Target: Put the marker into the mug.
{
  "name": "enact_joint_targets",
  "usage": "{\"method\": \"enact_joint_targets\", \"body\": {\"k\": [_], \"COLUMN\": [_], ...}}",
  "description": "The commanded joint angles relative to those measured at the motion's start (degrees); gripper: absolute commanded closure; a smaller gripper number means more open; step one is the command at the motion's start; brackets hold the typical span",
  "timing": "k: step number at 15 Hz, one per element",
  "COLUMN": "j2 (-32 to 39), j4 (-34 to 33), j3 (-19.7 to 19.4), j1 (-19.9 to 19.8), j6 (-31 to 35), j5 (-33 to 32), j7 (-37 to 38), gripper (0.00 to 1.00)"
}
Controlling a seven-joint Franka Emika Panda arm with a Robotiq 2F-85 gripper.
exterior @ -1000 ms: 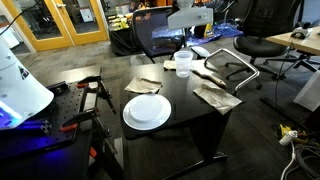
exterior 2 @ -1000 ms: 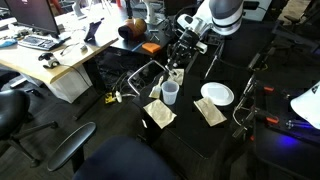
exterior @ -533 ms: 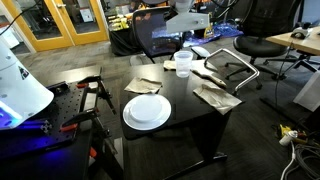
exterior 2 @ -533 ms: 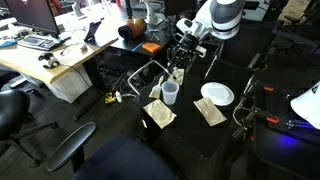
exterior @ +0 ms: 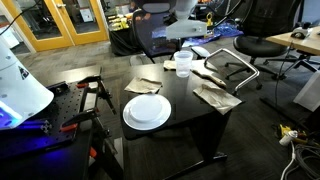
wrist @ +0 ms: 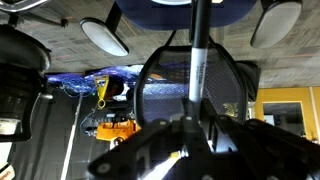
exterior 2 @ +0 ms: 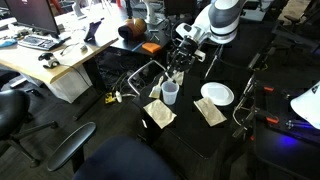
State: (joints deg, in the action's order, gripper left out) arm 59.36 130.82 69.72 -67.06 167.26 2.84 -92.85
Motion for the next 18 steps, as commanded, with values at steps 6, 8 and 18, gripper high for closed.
{"method": "enact_joint_targets", "body": {"k": [6,8,18], "j2": [7.6,8.5,8.9], "j4": [-2.9,-3.5,-6.1], "j3": [-1.1,-1.5,-4.7], "j1": [-0.4,-0.1,3.1], "j6": [-1.7,-1.7,-0.8], "j5": [-4.8,-5.8,-8.8], "j7": [0.1,-0.1,0.4], "gripper": [0.97,0.97,0.97]}}
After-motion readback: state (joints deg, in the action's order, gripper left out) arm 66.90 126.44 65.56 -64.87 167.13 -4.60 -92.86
